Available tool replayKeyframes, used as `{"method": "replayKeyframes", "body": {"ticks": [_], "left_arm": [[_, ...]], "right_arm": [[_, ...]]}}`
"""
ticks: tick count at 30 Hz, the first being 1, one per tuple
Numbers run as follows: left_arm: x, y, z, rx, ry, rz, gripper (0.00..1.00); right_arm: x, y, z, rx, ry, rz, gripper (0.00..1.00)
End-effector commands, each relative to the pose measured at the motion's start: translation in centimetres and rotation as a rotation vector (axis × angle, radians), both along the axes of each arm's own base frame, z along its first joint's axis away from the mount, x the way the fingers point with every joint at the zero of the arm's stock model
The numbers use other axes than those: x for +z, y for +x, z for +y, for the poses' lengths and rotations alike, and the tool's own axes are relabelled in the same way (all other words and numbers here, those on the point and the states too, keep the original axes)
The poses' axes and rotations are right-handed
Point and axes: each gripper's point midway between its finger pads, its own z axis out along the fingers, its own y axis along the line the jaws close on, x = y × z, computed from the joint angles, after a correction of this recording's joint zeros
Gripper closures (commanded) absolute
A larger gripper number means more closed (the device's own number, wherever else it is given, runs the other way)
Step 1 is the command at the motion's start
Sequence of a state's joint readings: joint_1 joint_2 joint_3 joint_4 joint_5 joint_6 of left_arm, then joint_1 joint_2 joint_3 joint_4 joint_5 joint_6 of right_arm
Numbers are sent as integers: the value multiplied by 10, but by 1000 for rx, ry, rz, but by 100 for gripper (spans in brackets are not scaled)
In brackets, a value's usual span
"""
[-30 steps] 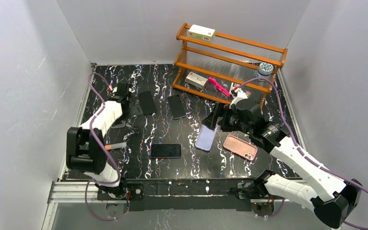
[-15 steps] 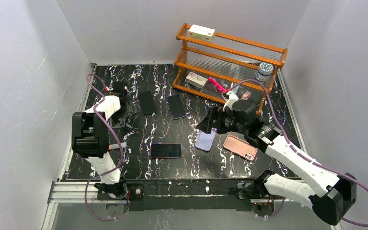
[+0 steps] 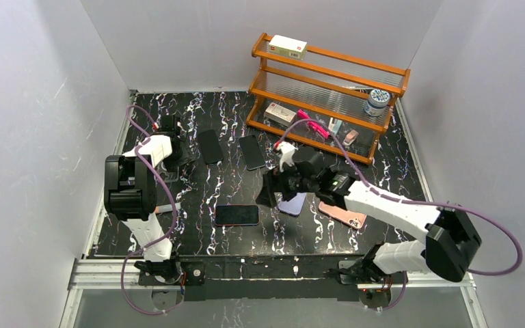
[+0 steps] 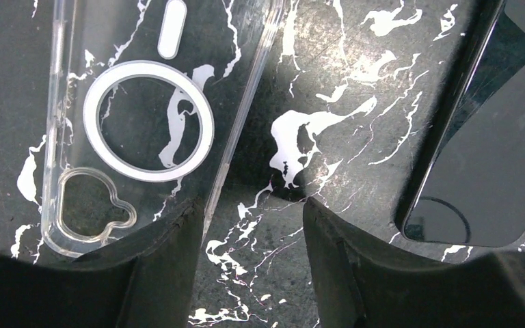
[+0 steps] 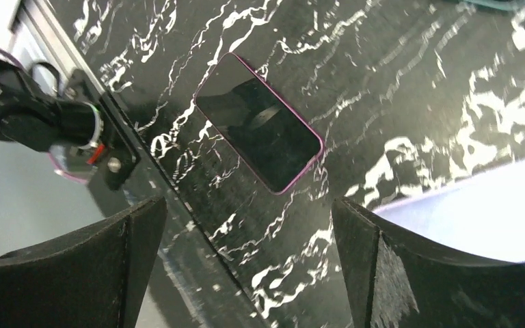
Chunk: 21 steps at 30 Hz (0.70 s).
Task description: Put the phone into the phone case
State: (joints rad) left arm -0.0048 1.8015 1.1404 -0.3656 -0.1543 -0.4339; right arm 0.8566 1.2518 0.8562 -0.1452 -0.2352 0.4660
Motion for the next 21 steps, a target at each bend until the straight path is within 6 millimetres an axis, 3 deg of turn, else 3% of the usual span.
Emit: {"method": "replayKeyframes", "body": {"ticks": [1,4,9,13,21], "left_arm": [[-12,-9,-14,-36,-77,60,48],[-5,-11,-13,-22,-76,41,48],[2,-12,-17,-18,-98,13,42],[1,-11,-19,-20,-109,16,38],[4,-10,-18,-18,-104,14,35]], "right_arm": [[21,5,43,176,31,-355,1],[7,0,62,284,21,-390,1],[-42,-12,89,480,-66,-329,1],[-68,-22,104,607,-86,-369,1],[-90,-22,120,711,-78,-458,1]]}}
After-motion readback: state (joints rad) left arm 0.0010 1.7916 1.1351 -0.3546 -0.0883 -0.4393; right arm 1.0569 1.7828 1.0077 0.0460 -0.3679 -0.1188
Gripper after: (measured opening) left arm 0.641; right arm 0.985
